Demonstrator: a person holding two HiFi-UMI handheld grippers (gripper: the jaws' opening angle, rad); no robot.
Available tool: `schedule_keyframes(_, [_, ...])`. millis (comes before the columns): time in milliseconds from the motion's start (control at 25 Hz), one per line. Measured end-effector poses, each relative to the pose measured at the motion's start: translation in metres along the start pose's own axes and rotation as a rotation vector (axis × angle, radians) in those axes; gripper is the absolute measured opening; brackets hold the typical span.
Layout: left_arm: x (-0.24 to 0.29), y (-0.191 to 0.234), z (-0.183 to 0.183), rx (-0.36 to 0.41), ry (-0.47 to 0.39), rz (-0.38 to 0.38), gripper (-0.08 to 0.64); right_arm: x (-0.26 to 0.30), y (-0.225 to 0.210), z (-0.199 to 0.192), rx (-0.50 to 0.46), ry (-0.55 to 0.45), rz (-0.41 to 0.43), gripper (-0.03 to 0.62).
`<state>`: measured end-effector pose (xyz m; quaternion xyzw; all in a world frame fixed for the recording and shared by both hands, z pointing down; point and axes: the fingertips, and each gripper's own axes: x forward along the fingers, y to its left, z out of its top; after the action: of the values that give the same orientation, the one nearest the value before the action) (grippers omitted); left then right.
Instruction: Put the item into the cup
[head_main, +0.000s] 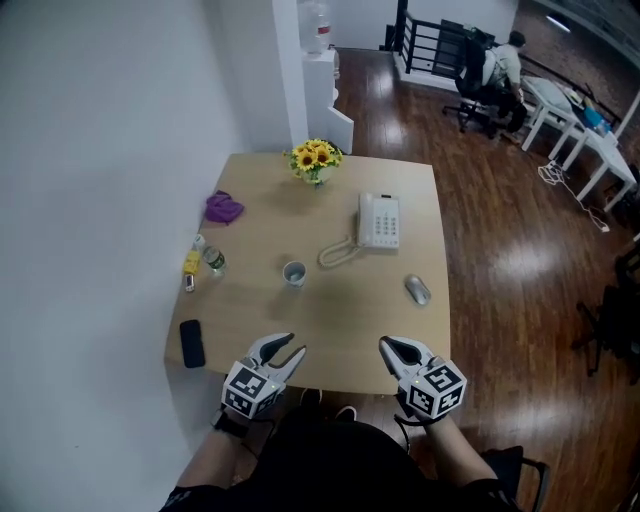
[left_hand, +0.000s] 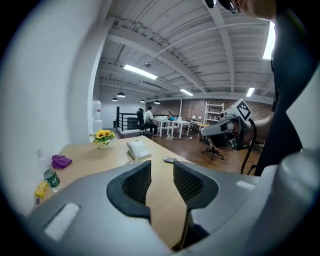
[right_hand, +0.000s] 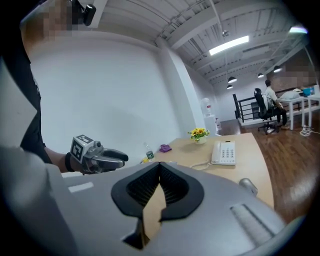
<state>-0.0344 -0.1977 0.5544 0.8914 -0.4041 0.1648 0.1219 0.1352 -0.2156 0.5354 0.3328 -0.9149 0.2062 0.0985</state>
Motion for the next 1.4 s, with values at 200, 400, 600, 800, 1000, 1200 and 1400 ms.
schedule_keyframes(200, [-0.017,-0.01,-0.013,-0.098,0.01,0.004,0.147,0.002,0.016,-0.026,0.023,0.046,0.036,0.008])
schedule_keyframes(400, [-0.036,-0.029,-0.031,-0.091,0.061,-0.031,0.163,-0.001,0.045,-0.031,0.004,0.042,0.037,0.008])
schedule_keyframes(600, [-0.065,-0.048,-0.045,-0.087,0.072,-0.111,0.166,-0.011,0.08,-0.029,0.045,-0.01,0.023,0.008])
schedule_keyframes(800, [-0.114,-0.062,-0.058,-0.077,0.058,-0.18,0.166,-0.02,0.131,-0.047,0.135,-0.043,0.006,0.008])
schedule_keyframes(1000, [-0.161,-0.077,-0.088,0.001,0.059,-0.211,0.142,-0.029,0.193,-0.078,0.034,0.002,-0.018,0.008])
schedule_keyframes(1200, [-0.189,-0.094,-0.11,0.043,0.09,-0.244,0.104,-0.048,0.234,-0.1,-0.051,0.047,-0.043,0.008])
schedule_keyframes(1400, [-0.198,-0.105,-0.104,0.078,0.06,-0.216,0.125,-0.069,0.243,-0.103,-0.098,0.045,-0.068,0.008])
